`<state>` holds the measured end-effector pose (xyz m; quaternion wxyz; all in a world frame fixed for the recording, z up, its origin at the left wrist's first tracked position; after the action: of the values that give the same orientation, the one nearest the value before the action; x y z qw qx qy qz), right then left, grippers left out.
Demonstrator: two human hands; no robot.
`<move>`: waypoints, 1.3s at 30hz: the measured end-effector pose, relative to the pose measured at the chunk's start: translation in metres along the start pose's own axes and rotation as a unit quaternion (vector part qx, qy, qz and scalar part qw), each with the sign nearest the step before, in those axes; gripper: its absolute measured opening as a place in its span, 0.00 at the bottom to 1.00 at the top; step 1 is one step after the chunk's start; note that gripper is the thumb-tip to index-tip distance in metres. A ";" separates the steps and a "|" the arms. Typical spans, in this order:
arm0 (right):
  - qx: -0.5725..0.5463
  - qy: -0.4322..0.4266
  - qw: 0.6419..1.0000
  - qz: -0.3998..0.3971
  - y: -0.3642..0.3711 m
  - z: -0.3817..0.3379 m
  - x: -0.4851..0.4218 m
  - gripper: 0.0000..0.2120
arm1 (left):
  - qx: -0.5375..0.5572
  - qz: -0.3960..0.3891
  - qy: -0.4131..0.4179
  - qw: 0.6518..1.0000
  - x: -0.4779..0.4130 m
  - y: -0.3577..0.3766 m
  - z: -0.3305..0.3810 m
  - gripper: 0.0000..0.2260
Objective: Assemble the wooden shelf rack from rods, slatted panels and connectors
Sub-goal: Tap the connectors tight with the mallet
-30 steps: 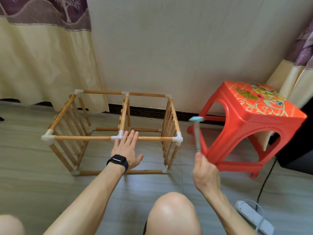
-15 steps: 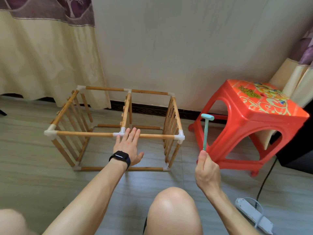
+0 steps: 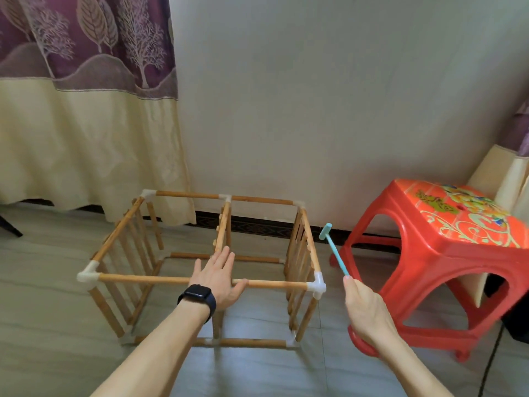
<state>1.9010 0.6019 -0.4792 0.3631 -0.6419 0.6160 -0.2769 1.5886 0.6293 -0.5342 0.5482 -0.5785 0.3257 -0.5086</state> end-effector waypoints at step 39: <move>0.114 0.044 0.992 -0.037 0.056 0.006 -0.231 0.31 | 0.028 0.062 -0.071 0.995 -0.102 0.004 -0.006 0.41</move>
<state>1.8530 0.8335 -0.5065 0.3958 -0.6058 0.5717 -0.3866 1.5564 0.7223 -0.5621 0.6162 -0.5767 0.3069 -0.4400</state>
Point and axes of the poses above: each hand's wrist, its own x-axis away from the middle knuckle, its own y-axis out of the palm, z = x × y, the point moved 10 cm from there along -x, towards the middle knuckle, and after that the axes turned 15 degrees about -y, right-handed, at the moved point
